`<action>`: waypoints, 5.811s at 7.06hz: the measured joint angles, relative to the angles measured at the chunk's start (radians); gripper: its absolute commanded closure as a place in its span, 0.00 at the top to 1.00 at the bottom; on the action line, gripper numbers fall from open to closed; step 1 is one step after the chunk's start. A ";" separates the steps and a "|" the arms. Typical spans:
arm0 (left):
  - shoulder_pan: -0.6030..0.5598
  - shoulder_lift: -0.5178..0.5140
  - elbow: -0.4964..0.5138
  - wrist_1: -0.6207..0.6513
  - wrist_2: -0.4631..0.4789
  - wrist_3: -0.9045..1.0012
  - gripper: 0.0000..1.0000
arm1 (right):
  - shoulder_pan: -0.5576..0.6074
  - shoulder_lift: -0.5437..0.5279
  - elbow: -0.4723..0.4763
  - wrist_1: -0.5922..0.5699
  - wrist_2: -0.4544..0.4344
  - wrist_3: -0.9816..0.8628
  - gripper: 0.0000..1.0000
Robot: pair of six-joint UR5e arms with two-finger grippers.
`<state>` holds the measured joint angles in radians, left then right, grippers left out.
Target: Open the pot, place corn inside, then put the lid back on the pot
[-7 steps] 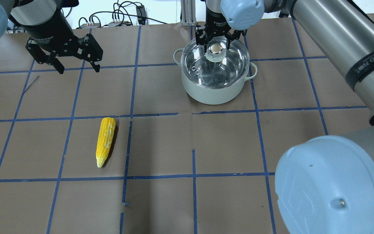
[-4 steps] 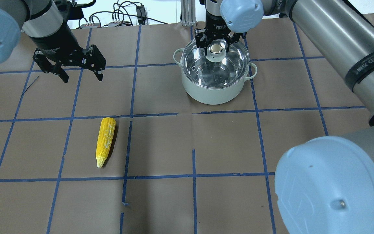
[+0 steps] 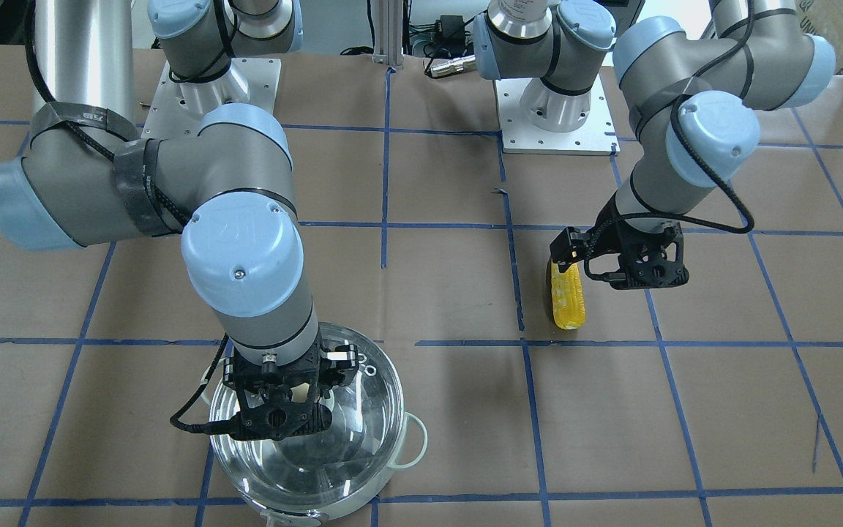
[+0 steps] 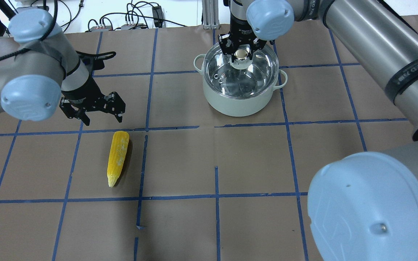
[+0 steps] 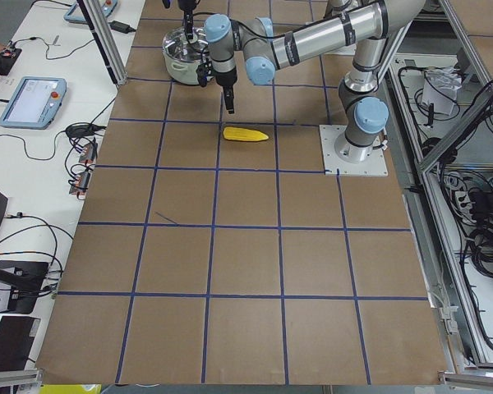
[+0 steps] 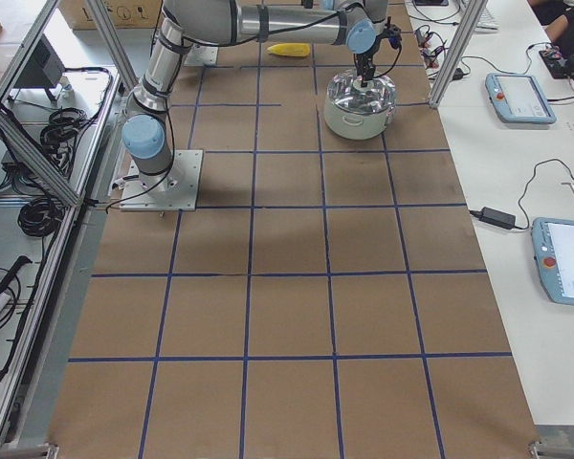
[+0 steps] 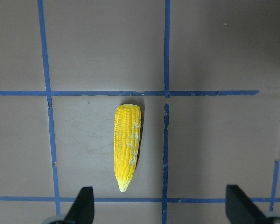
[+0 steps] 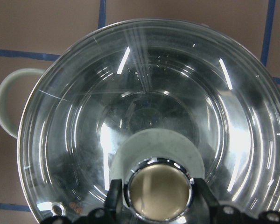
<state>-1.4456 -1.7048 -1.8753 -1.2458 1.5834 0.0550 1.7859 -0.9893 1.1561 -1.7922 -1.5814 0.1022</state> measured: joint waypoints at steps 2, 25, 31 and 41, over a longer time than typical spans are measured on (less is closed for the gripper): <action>0.004 -0.052 -0.132 0.204 0.003 0.006 1.00 | 0.000 0.000 -0.003 -0.001 0.000 0.000 0.07; -0.359 -0.449 0.743 -0.104 -0.148 -0.379 0.03 | -0.188 -0.707 0.331 0.441 -0.010 -0.082 0.10; -0.463 -0.660 1.036 -0.124 -0.141 -0.414 0.87 | -0.192 -0.680 0.354 0.367 -0.008 -0.084 0.11; -0.344 -0.383 0.696 -0.161 -0.117 -0.304 1.00 | -0.189 -0.664 0.340 0.332 -0.009 -0.082 0.11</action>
<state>-1.7891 -2.0881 -1.1789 -1.4071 1.4663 -0.2485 1.5967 -1.6529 1.4966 -1.4597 -1.5907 0.0203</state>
